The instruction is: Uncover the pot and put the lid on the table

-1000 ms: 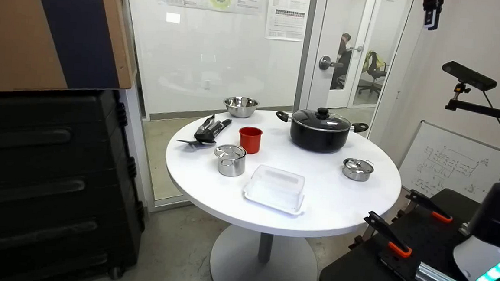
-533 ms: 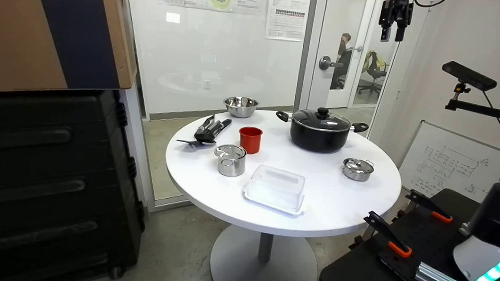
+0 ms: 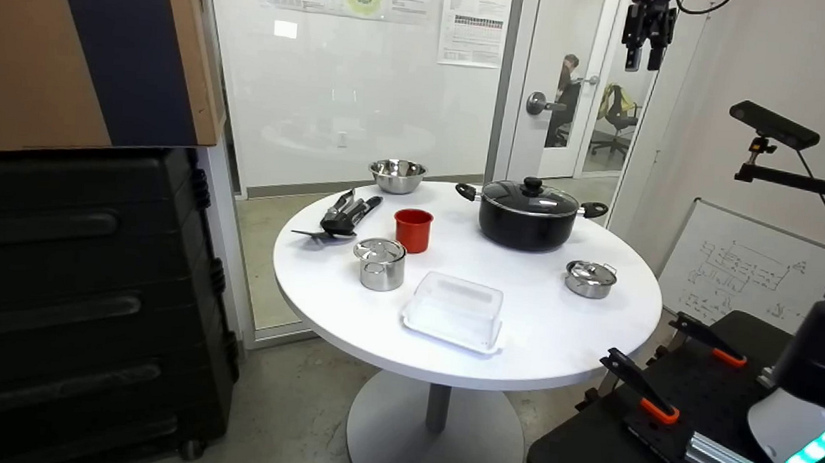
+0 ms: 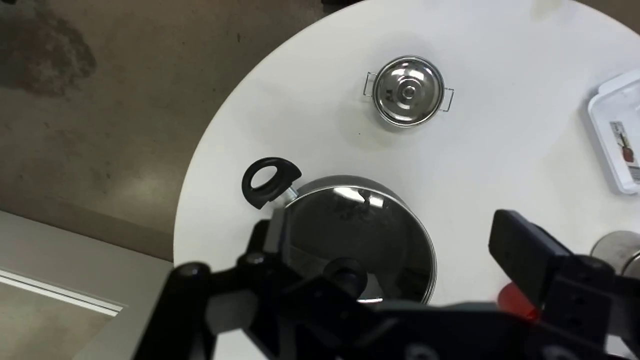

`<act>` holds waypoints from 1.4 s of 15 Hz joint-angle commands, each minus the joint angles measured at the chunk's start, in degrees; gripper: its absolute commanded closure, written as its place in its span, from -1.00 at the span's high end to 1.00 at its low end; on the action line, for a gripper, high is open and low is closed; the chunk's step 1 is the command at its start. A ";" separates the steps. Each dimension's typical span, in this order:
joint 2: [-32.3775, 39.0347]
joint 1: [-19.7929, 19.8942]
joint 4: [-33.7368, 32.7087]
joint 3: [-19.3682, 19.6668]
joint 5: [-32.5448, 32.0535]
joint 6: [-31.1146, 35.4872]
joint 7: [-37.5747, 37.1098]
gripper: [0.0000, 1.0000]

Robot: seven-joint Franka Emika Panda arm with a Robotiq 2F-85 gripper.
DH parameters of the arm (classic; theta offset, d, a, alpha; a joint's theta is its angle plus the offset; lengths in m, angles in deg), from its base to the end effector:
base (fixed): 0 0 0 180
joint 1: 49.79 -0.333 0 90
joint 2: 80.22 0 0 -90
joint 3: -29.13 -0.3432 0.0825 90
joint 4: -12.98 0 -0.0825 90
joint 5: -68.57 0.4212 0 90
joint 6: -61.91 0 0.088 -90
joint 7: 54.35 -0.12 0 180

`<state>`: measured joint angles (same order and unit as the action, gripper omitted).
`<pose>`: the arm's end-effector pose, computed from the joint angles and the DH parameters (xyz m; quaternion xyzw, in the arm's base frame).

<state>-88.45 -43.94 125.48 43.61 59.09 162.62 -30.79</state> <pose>0.5011 -0.2097 0.5335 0.9963 0.0480 -0.0539 0.0460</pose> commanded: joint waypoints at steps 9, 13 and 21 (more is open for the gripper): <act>28.60 4.04 -25.42 -5.25 -2.43 -1.81 32.19 1.00; 34.26 4.20 -31.23 -6.70 -5.20 -6.32 35.80 1.00; 32.35 5.62 -27.05 -8.52 -3.38 -0.90 37.61 1.00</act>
<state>-55.03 -40.21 96.22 37.30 54.31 159.11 3.88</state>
